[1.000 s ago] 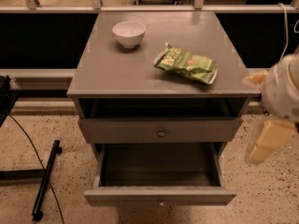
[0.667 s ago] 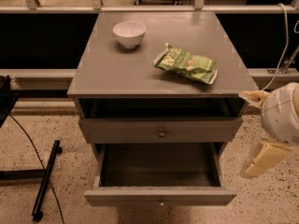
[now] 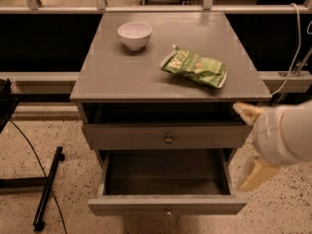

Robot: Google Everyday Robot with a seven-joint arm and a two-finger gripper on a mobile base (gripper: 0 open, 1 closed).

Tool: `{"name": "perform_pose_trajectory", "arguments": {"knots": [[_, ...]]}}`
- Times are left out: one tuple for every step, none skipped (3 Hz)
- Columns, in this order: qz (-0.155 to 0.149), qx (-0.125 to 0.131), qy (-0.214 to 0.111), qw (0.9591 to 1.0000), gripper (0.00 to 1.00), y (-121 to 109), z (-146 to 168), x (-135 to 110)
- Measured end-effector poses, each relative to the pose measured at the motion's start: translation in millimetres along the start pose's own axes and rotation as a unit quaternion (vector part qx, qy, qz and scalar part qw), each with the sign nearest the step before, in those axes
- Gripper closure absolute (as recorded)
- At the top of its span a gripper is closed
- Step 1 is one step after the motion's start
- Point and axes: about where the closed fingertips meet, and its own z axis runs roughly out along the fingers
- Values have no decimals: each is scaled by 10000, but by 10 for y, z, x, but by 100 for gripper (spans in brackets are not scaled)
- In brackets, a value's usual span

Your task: Close middle drawer

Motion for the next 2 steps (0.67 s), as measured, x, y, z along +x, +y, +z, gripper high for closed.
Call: {"name": "perform_pose_trajectory", "arguments": {"knots": [[154, -43, 40, 9999, 0, 313, 386, 155], [265, -261, -71, 9993, 0, 716, 741, 343]]}}
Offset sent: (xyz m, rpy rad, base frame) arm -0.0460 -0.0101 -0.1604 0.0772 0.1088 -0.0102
